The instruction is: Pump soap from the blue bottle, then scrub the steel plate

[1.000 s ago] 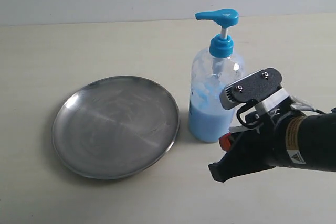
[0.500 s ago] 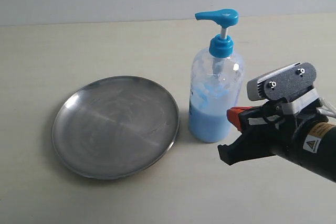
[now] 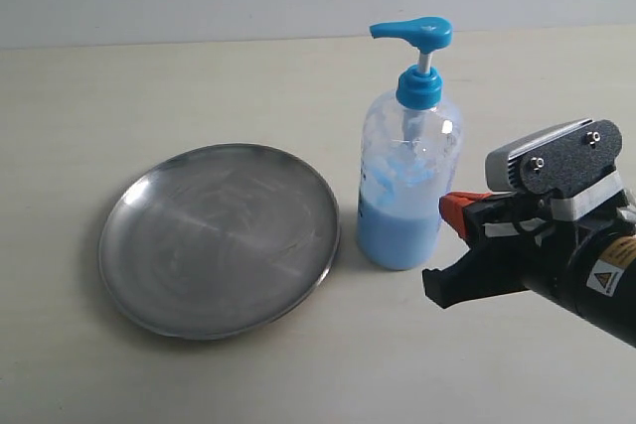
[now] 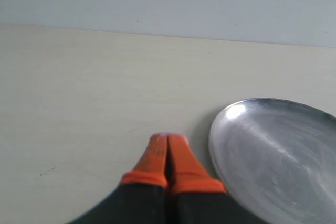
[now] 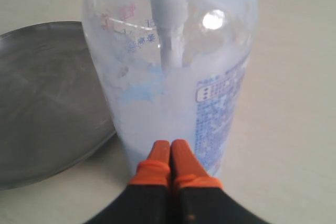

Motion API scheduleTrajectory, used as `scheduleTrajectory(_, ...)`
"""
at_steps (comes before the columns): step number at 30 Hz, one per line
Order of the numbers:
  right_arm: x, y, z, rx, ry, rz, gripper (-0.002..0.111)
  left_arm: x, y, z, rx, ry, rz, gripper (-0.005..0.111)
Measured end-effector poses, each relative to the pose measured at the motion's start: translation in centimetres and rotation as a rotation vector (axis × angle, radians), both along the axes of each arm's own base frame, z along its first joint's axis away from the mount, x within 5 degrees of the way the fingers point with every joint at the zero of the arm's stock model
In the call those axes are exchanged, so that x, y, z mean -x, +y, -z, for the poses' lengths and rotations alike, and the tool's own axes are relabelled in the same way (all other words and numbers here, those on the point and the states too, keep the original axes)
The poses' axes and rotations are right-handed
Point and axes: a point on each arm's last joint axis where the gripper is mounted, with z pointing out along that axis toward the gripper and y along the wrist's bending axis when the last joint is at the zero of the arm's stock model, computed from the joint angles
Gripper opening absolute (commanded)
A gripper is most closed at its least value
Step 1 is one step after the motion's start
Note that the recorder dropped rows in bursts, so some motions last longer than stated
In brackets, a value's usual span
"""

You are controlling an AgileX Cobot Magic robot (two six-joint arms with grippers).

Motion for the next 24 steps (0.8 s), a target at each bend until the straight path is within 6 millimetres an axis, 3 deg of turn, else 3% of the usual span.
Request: scheduleTrajectory(24,-0.01,0.0,-0.02,0.006,-0.006,-0.004,0.0,0.0,0.0,0.0,0.0,0.0,0.0,0.0)
